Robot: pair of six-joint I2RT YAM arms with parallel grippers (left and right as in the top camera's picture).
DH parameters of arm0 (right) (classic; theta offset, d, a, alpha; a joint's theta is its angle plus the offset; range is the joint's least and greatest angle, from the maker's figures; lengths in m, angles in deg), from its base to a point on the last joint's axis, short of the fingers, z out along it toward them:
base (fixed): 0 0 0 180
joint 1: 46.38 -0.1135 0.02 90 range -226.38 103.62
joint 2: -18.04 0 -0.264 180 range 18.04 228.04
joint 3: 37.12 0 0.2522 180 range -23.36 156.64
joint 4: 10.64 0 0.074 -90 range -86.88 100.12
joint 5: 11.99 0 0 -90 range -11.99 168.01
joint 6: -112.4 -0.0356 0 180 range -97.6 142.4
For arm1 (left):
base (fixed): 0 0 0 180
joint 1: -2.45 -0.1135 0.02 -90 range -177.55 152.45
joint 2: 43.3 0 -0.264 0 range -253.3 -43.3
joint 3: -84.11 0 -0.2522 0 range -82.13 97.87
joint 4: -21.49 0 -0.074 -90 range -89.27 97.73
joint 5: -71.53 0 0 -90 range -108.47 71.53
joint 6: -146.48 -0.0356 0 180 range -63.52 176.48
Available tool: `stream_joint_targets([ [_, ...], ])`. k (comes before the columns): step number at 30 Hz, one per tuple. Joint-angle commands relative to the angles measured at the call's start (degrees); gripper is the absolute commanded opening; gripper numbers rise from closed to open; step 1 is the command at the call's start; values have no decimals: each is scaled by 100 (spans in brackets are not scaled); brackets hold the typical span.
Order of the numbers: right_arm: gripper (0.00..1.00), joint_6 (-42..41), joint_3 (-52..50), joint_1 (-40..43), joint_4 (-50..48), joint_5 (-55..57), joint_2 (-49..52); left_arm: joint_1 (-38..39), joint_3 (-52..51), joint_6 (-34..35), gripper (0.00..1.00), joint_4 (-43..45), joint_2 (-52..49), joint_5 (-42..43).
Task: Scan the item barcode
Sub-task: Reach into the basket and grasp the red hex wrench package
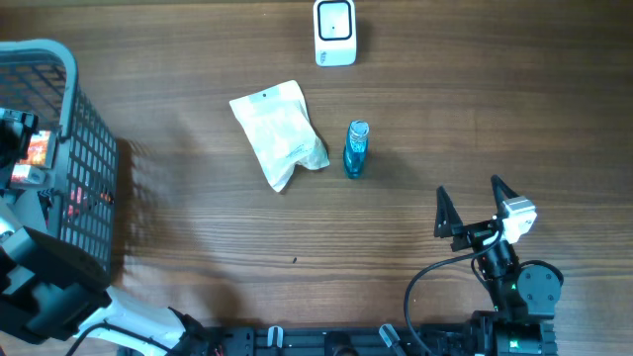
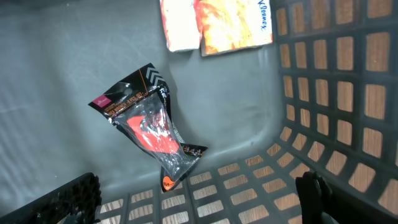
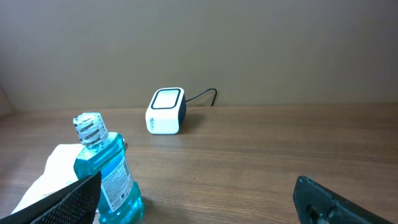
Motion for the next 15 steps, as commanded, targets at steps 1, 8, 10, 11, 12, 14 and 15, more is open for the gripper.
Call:
stream_joint_targets([
  [1,100,101,-7,-17,-11,37,-26,50,-87,468,100,-17,-103,133],
  [8,100,98,-7,-17,-11,37,-26,76,-1558,1043,100,767,-103,431],
  [10,100,101,-7,-17,-11,37,-26,87,-1875,1049,100,1008,-103,476],
  [11,100,101,-7,-17,-11,37,-26,98,-2009,1141,100,1113,-103,474],
  [12,100,101,-7,-17,-11,37,-26,98,-2170,1443,100,1215,-103,490],
  [14,100,101,-7,-17,-11,35,-26,98,-2581,2096,99,1609,-105,498],
  [15,100,103,-7,-17,-11,37,-26,98,-2688,2118,100,1803,-105,498],
])
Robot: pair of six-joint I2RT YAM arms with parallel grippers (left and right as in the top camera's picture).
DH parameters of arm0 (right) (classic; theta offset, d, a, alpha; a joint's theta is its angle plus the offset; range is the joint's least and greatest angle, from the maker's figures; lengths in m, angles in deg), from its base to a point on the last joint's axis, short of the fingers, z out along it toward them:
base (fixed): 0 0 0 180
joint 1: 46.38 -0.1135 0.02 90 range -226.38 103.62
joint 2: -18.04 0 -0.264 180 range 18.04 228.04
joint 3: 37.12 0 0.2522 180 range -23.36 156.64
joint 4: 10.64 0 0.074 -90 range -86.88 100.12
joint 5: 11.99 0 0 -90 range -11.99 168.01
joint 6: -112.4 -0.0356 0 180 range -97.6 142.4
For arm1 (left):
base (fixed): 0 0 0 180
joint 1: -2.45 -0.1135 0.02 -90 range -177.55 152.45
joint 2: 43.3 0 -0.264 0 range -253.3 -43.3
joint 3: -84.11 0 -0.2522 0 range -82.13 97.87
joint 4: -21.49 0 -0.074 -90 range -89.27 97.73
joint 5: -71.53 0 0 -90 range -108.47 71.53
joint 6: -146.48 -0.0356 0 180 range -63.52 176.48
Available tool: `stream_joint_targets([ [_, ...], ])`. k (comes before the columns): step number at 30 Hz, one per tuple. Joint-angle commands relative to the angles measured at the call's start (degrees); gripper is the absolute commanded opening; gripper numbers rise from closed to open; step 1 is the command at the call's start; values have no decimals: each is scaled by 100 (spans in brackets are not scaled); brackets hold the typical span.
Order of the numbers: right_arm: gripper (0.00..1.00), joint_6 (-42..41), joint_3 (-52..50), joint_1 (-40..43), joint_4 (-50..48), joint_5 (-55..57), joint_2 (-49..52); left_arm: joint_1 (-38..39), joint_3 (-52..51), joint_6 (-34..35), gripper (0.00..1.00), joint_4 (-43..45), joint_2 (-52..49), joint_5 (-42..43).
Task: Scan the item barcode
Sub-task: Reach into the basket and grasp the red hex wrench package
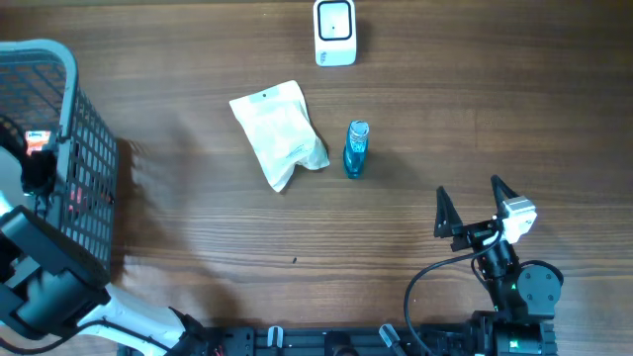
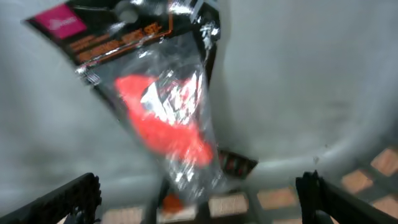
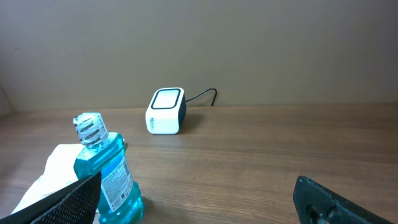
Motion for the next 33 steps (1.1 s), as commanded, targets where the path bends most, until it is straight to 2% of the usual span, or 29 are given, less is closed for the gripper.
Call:
stream_joint_targets([
  [1,100,101,-7,-17,-13,37,-26,26,-586,782,100,586,-9,68],
  [4,100,101,-7,-17,-11,37,-26,24,-905,789,99,1172,-31,68],
  [7,100,101,-7,-17,-13,37,-26,24,-1047,866,94,1569,-46,63],
  [11,100,101,-7,-17,-13,35,-26,24,-1051,846,63,1694,-46,-90],
  [13,100,98,-7,-17,-11,37,-26,24,-1051,844,61,1657,-46,-87],
  [16,100,101,-7,-17,-13,37,-26,24,-1051,844,45,1633,-46,-131],
  [20,100,101,-7,-17,-13,35,-26,24,-1049,839,38,1633,-42,-129],
  [21,100,101,-7,-17,-13,37,-26,20,-1049,782,27,1633,-17,-127],
  [22,100,101,-7,-17,-13,35,-26,20,-1049,664,24,1637,11,-129],
  [25,100,101,-7,-17,-13,37,-26,20,-1049,538,24,1613,310,-127],
  [29,100,101,-7,-17,-13,37,-26,22,-1049,538,18,1591,946,-122],
  [33,100,101,-7,-17,-13,37,-26,20,-1049,542,18,1574,2192,363],
])
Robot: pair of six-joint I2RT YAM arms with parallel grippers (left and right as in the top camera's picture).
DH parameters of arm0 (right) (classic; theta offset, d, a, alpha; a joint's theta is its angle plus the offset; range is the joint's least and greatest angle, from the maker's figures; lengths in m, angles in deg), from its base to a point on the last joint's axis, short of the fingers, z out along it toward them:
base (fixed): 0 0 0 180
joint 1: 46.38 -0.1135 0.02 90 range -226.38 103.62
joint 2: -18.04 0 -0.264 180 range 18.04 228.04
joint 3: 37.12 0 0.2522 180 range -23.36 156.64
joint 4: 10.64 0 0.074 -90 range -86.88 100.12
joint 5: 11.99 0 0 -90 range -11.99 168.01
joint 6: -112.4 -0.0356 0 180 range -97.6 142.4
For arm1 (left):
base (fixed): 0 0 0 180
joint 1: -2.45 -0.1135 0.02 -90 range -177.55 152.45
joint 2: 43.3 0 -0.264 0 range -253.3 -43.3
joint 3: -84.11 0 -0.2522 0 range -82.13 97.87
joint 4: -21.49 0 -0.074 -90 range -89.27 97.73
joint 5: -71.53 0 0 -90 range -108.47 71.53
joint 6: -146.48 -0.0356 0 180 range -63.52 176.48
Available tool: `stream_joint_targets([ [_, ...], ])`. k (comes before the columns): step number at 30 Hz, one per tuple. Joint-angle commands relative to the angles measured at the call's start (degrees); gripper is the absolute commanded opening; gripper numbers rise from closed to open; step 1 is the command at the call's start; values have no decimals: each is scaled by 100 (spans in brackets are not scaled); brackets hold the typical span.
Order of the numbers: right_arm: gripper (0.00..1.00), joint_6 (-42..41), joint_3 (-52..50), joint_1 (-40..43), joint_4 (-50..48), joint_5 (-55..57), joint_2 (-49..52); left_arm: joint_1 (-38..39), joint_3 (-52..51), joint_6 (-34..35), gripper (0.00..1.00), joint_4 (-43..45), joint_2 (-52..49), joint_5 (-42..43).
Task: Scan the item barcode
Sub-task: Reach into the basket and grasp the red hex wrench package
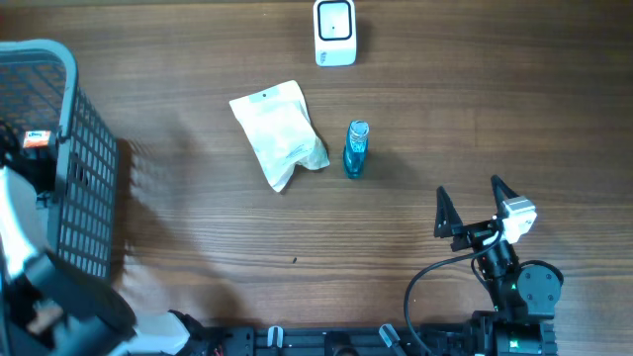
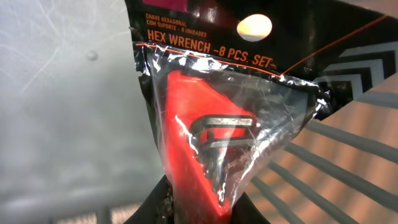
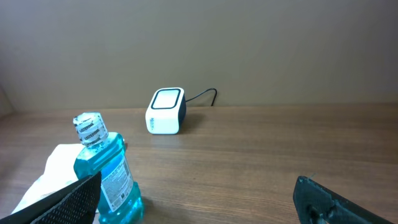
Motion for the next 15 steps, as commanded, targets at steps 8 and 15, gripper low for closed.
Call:
stream_joint_targets([
  [8,100,101,-7,-17,-11,37,-26,140,-9,-76,19,645,3783,850],
  [15,100,103,-7,-17,-9,37,-26,2164,-9,-557,25,70,4131,697],
])
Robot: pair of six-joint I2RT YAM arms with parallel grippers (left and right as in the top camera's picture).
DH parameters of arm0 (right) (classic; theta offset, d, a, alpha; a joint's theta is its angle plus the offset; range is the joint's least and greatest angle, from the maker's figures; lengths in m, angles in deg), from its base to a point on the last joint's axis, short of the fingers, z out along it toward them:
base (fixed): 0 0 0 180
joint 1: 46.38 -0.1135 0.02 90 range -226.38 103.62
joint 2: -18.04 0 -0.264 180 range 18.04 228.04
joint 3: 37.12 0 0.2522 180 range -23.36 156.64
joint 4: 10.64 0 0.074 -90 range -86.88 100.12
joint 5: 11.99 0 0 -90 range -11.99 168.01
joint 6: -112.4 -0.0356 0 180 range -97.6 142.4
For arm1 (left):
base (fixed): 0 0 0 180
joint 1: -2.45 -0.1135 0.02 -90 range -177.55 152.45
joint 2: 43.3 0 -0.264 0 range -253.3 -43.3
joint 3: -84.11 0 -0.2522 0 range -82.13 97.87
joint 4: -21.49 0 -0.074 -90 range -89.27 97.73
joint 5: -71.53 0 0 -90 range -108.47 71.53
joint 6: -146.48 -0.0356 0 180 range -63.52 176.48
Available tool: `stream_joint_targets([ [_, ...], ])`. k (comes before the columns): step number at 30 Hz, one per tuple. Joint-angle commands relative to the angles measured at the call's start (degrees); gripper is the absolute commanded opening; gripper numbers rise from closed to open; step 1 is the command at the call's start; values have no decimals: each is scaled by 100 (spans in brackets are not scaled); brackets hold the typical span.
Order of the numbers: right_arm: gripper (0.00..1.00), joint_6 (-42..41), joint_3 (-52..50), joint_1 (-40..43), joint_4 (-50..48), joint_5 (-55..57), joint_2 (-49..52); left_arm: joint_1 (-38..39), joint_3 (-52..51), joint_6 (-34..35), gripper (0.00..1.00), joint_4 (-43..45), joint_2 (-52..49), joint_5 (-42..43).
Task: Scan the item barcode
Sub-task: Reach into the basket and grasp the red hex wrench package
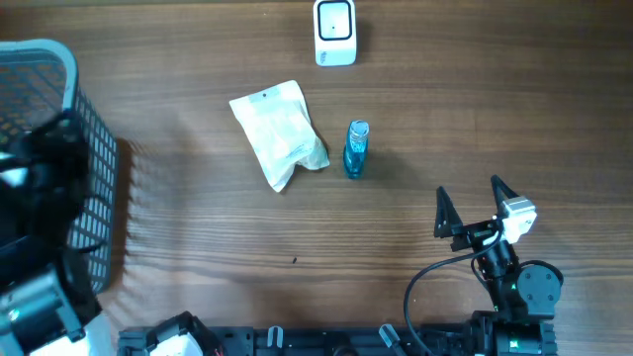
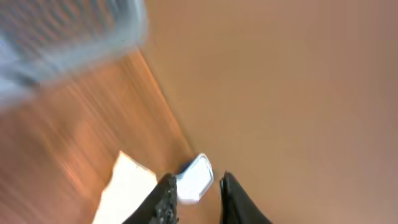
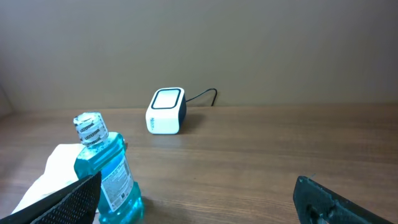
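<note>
The white barcode scanner (image 1: 334,32) stands at the table's far edge. My left arm (image 1: 45,198) is a dark blur over the grey basket (image 1: 94,148). The left wrist view is smeared by motion. There my left gripper (image 2: 196,179) has its jaws drawn close together, and it faces the scanner (image 2: 194,178) and the white pouch (image 2: 124,196). The hex wrench pack does not show between the jaws or anywhere else. My right gripper (image 1: 468,190) rests wide open at the front right, holding nothing.
A white pouch (image 1: 279,133) and a blue mouthwash bottle (image 1: 356,148) lie mid-table in front of the scanner. The bottle (image 3: 102,171) stands just ahead of my right gripper (image 3: 199,199). The basket's rim (image 2: 74,43) crosses the top left of the left wrist view.
My left gripper was inside the basket with the hex wrench pack filling its view between the fingers. Now it looks out over the table with narrower jaws and no pack in sight. The right arm is unchanged.
My left gripper hung open above the hex wrench pack on the basket floor, then lower and closer to it. Then its fingers stood around the pack. Now the arm is up over the basket, facing the scanner. The right arm stayed still throughout.
</note>
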Motion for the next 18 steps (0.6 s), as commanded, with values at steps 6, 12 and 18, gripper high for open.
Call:
stream_joint_targets([
  [6,100,98,-7,-17,-11,35,-26,393,13,-1338,41,1073,-157,-3602],
  [12,100,103,-7,-17,-11,35,-26,-417,2085,-1751,62,-697,-2153,-3322],
  [18,100,103,-7,-17,-11,35,-26,-793,2820,-1088,100,-1401,-4033,-3320],
])
